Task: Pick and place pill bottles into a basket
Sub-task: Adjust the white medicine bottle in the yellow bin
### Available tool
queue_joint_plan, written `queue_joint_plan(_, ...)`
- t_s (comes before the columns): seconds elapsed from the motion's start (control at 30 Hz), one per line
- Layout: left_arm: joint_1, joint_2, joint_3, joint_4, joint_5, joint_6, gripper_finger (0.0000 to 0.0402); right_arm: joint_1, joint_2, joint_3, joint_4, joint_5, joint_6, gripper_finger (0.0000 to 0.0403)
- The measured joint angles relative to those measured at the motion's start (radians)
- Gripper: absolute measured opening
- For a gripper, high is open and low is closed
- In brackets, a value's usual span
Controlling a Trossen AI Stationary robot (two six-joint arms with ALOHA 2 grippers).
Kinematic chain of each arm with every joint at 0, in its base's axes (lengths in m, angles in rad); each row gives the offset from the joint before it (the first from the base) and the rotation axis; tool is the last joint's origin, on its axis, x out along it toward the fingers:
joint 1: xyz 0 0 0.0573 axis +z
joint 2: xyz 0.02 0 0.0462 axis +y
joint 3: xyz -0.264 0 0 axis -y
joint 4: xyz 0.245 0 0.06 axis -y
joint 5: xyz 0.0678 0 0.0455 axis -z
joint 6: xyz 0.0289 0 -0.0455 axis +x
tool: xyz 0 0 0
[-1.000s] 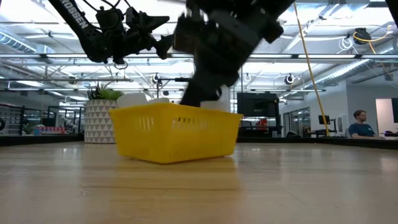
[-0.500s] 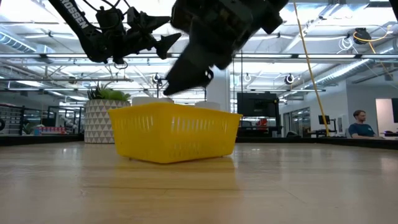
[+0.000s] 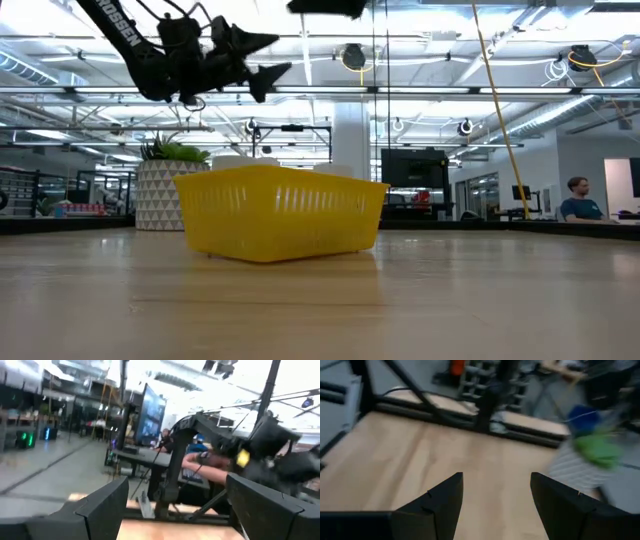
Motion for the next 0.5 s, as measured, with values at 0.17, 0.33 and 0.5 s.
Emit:
queue_joint_plan(0.17, -0.001, 0.000, 0.072, -0.346, -0.005, 0.161, 0.0340, 0.000, -0.121, 0.000, -0.079, 0.146, -0.015, 0.0224)
queue_joint_plan(0.33, -0.020, 0.001, 0.333, -1.086, -0.225, 0.512, 0.0340, -0.003, -0.186, 0.002, -0.179, 0.266, -0.022, 0.0224)
queue_joint_plan(0.5, -0.109, 0.002, 0.603, -1.688, -0.501, 0.854, 0.0340, -0.013, -0.230, 0.001, -0.262, 0.358, -0.044, 0.0224)
